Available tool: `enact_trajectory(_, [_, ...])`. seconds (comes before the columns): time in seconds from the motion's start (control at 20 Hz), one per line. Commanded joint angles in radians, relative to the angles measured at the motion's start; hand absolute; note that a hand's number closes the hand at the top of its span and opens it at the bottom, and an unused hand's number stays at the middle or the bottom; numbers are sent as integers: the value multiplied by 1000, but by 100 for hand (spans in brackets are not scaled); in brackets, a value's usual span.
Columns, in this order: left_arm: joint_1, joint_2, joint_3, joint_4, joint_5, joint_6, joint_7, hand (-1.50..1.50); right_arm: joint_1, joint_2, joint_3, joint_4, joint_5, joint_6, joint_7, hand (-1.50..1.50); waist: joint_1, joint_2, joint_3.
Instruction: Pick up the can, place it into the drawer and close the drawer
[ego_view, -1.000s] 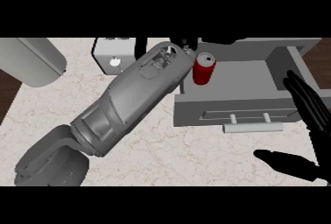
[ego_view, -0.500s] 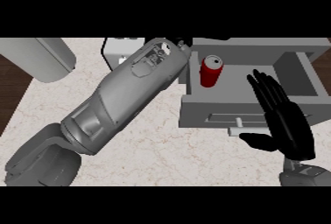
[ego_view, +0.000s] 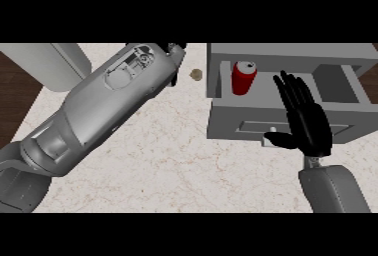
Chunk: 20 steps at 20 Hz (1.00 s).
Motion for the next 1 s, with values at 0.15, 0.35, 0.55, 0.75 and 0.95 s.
enact_trajectory(0.15, [15,115,-1,-141,-28,-19,126,-150,-152,15,-44,305,59,-105,-23,-150,15,15,13])
enact_trajectory(0.35, [140,123,-19,-240,-47,15,94,-150,-210,20,-75,426,101,-198,-22,-150,27,16,13])
enact_trajectory(0.55, [179,184,-15,-309,-45,-14,134,-150,-255,13,-116,544,111,-299,-50,-150,35,19,13])
enact_trajectory(0.75, [237,242,-14,-383,-55,-22,163,-150,-414,26,-146,648,134,-310,1,-150,47,19,12])
enact_trajectory(0.95, [273,267,-6,-440,-64,-23,181,-150,-521,18,-193,801,133,-393,-12,-150,51,25,13])
